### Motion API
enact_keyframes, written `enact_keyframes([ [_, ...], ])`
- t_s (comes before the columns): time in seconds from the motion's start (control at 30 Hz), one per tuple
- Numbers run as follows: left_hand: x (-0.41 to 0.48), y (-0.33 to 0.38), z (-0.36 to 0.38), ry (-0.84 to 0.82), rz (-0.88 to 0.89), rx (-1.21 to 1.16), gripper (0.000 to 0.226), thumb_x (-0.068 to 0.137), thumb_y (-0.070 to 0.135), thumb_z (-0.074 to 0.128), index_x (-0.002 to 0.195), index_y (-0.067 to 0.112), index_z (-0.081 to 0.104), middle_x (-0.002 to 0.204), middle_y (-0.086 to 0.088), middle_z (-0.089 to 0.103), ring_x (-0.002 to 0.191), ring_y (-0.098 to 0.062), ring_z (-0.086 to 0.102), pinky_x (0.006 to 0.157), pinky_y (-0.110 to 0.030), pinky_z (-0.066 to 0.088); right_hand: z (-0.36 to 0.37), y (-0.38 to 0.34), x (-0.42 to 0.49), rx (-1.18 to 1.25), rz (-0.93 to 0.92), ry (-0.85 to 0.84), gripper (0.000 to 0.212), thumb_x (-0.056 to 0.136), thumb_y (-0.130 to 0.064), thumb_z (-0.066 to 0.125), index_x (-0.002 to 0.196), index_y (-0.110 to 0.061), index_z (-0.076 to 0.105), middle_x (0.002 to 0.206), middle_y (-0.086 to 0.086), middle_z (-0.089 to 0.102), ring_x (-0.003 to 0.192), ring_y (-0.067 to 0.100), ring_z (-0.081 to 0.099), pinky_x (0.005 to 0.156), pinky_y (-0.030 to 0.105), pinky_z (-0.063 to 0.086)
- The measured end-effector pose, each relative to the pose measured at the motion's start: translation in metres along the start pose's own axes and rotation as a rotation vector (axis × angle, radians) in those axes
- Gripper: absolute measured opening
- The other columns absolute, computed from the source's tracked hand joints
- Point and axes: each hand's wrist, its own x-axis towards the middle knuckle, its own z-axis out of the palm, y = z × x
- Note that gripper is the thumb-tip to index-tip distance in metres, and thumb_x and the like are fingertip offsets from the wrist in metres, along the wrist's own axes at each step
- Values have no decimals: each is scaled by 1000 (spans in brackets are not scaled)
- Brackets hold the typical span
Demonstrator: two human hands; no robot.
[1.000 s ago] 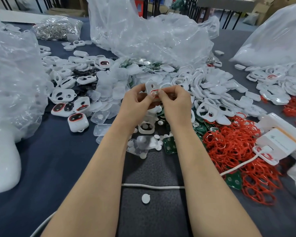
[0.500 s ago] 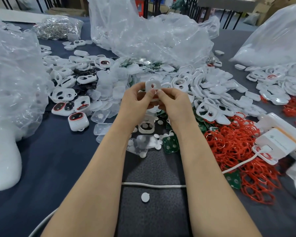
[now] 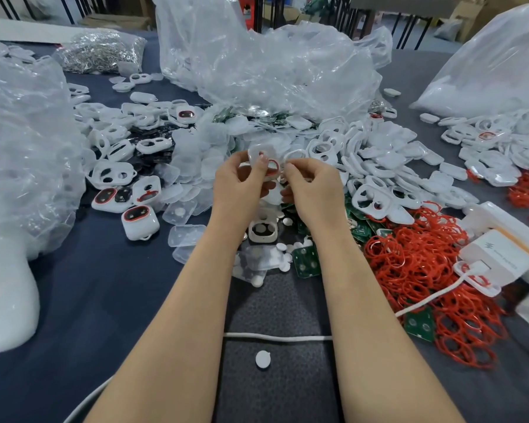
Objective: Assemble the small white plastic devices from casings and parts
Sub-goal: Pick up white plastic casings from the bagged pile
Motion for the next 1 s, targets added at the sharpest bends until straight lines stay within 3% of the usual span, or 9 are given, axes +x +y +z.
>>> enact_keyframes([
  [0.07,0,2,-1,65,-18,-38,10,97,24,55,100,16,60,77,7,71,61,-2,66,62,-17,54,-3,-1,0,-118,-32,41,20,91,-9,51,102,-13,67,93,1,68,80,17,66,77,31,53],
  [0.17,1,5,-2,112,-72,-104,10,96,26,57,98,17,61,68,11,70,56,-2,62,57,-16,51,-8,-2,0,-316,-69,5,19,87,-8,51,95,-14,67,83,-5,63,72,12,54,64,23,41],
  [0.27,2,6,-3,119,-117,-165,4,95,22,57,92,22,60,63,14,68,51,-2,55,51,-16,46,-7,-3,0,-419,-100,-89,17,85,-10,54,94,-14,68,77,-8,57,80,14,56,68,23,41],
  [0.43,5,6,-3,108,-117,-266,12,94,7,53,91,15,60,80,0,66,66,-7,59,63,-17,52,4,-4,-3,-341,-146,-48,18,90,-15,55,104,-13,66,94,0,66,87,13,58,68,16,36],
  [0.53,8,6,-3,142,-127,-316,24,94,4,44,83,14,62,75,1,68,75,-12,62,70,-18,53,13,-9,-6,-171,-163,-62,25,96,-29,53,117,-17,61,99,-4,65,82,3,59,69,10,42],
  [0.7,6,1,-4,127,-77,-151,27,96,11,45,90,4,70,84,-4,73,79,-10,69,69,-18,53,26,-13,-10,-30,-124,-114,20,96,-23,51,114,-19,60,98,-1,67,90,16,64,87,40,53],
  [0.8,7,-3,-7,193,-80,-69,20,91,6,49,91,15,67,93,-4,70,85,-14,67,70,-21,54,26,-12,-10,-57,-145,-130,27,90,-9,52,114,-15,62,105,-1,66,96,11,61,91,32,49],
  [0.9,10,-7,-9,280,-104,-74,23,91,5,57,108,19,55,105,-4,66,92,-15,66,76,-22,55,26,-12,-11,-143,-215,-132,28,90,-6,50,113,-13,65,110,1,66,96,8,56,87,17,43],
  [1.0,11,-7,-15,505,-56,-137,26,92,2,56,115,13,50,110,-11,67,99,-21,66,88,-29,54,32,-16,-9,-231,-232,-116,30,90,-2,48,112,-10,67,112,5,67,104,15,58,92,21,42],
])
